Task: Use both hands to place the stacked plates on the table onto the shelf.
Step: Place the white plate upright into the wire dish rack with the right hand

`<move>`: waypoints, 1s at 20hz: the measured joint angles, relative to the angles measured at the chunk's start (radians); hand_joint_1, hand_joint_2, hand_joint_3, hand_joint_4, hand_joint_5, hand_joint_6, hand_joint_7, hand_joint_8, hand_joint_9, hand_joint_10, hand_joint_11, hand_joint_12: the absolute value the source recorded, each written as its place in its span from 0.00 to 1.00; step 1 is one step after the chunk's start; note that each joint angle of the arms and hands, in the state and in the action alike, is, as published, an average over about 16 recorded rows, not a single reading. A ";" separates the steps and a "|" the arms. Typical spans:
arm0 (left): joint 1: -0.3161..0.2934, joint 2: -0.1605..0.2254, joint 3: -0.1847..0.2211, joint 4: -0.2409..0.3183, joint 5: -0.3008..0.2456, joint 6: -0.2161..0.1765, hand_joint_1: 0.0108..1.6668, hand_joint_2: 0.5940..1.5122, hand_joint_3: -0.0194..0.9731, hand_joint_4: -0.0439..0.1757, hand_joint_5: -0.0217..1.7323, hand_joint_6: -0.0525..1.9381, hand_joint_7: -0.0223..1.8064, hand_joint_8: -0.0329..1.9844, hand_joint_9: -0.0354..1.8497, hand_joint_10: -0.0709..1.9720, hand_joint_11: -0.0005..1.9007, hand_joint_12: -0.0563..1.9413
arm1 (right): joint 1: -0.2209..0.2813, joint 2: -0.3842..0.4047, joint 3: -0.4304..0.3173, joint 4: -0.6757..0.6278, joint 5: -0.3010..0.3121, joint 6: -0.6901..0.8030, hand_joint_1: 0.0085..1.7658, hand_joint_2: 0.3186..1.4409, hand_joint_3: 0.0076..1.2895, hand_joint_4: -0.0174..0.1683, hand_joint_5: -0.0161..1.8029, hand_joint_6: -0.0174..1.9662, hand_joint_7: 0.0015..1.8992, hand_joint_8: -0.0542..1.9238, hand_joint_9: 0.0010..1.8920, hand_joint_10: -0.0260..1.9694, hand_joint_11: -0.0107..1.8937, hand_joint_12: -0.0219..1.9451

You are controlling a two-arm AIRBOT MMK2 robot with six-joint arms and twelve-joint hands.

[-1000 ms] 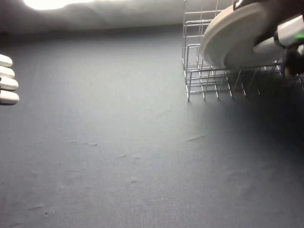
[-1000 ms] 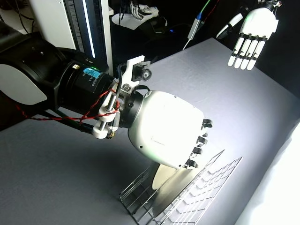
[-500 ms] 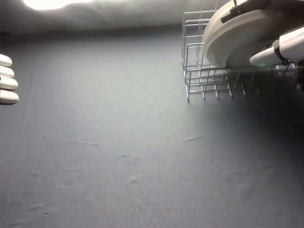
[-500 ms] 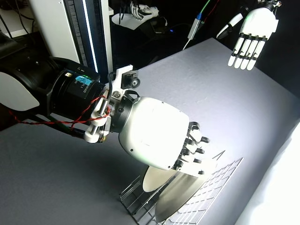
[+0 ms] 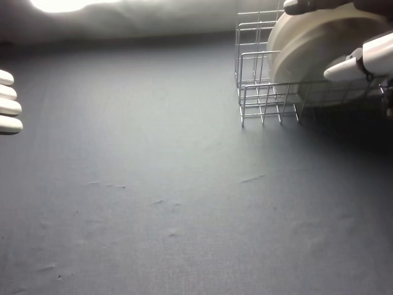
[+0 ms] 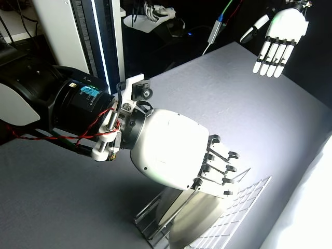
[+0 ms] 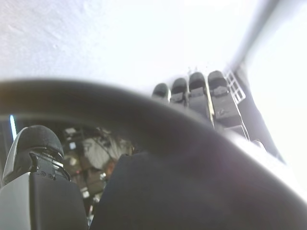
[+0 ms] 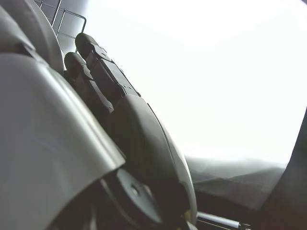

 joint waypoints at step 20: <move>-0.122 0.006 -0.057 0.092 -0.038 -0.132 0.01 0.46 0.03 0.20 0.02 0.03 0.02 0.02 0.03 0.04 0.01 0.03 | -0.032 -0.010 -0.055 -0.676 0.437 -0.066 0.58 0.58 0.00 0.12 0.18 0.02 0.18 0.03 0.17 0.02 0.01 0.53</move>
